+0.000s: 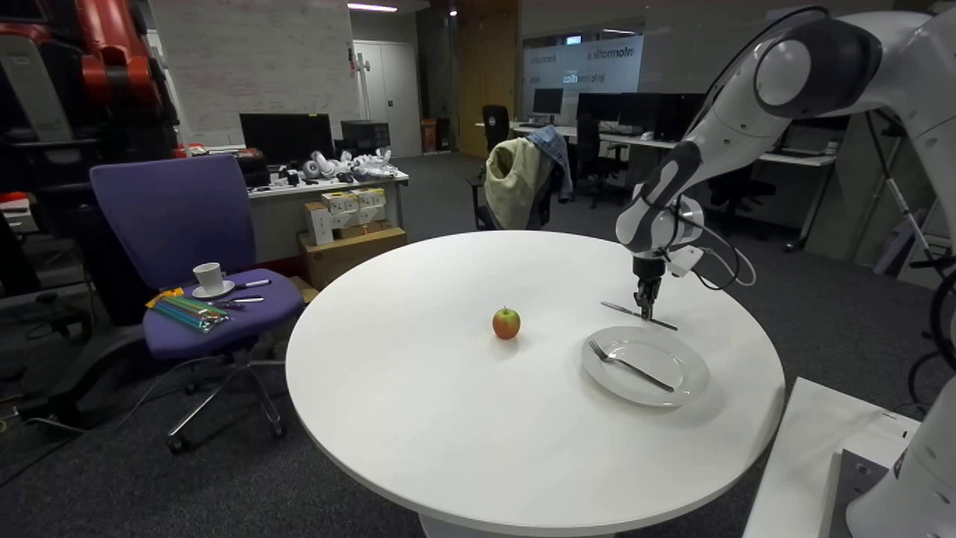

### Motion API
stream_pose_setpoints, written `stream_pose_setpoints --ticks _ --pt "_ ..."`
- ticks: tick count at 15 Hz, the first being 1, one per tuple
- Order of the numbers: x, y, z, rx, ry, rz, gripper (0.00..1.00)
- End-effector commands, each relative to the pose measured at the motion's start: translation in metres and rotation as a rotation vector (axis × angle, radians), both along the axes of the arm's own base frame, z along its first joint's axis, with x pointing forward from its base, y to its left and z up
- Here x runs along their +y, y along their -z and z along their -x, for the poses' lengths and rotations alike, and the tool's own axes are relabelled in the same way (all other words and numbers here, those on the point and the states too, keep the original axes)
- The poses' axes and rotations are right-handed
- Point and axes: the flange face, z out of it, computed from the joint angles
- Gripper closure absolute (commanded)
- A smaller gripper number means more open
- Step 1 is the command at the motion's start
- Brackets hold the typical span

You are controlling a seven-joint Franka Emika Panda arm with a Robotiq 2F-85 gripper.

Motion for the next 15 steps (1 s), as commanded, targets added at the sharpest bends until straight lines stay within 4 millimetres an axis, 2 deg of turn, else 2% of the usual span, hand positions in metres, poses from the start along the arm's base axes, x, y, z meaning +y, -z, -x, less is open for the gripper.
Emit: stream_pose_setpoints --ticks 1,2,10,15 --pt "-0.006 -0.010 -0.003 0.001 0.011 0.028 0.94" --pt "-0.006 -0.012 -0.003 -0.001 0.013 0.032 0.97" --pt "-0.009 -0.025 -0.003 -0.011 0.013 0.055 0.97" --pt "0.001 -0.045 -0.003 -0.026 -0.019 0.061 0.97"
